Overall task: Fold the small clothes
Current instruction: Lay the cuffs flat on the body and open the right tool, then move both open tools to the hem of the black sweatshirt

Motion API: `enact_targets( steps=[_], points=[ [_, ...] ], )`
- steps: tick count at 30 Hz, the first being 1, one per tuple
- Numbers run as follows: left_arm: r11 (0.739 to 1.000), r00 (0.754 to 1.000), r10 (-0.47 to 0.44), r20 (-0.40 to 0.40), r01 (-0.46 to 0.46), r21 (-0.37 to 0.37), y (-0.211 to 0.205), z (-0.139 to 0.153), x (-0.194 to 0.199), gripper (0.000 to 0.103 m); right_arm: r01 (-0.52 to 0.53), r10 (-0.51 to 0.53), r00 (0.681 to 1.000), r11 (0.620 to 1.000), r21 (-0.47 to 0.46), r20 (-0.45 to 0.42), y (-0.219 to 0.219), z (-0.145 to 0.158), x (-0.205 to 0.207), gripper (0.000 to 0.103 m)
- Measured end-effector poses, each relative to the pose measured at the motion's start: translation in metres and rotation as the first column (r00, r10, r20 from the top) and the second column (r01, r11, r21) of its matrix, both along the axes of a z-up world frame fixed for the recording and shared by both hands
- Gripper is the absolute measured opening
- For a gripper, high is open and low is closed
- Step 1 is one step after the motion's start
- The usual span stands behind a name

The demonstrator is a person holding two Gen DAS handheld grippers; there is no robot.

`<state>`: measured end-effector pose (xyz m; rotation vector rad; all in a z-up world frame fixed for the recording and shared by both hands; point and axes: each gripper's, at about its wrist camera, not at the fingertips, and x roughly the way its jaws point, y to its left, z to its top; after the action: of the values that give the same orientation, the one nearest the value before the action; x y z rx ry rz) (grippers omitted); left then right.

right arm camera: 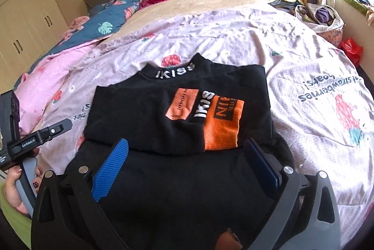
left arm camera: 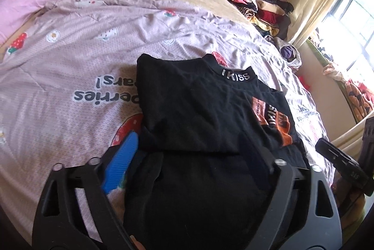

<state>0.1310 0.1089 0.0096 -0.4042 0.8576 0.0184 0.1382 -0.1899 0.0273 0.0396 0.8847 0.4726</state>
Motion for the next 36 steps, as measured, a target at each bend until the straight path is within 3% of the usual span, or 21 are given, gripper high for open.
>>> enact_targets(
  steps=[4,19,36],
  points=[
    [1.0,1.0,0.009,0.009,-0.009,0.015,0.0,0.009,-0.007,0.093,-0.006,0.005,0.999,1.0,0.022,0.035,-0.005,0.014,-0.011,0.098],
    [1.0,0.997,0.007,0.078,-0.008,0.019,-0.008,0.043,-0.055,0.093,-0.025,0.02,0.991,0.999,0.032,0.131,-0.022,0.054,-0.06,0.099],
    [0.999,0.997,-0.026,0.071,0.023,0.041,-0.014,0.046,-0.09,0.093,-0.059,0.059,0.982,0.998,-0.001,0.177,-0.037,0.062,-0.107,0.099]
  ],
)
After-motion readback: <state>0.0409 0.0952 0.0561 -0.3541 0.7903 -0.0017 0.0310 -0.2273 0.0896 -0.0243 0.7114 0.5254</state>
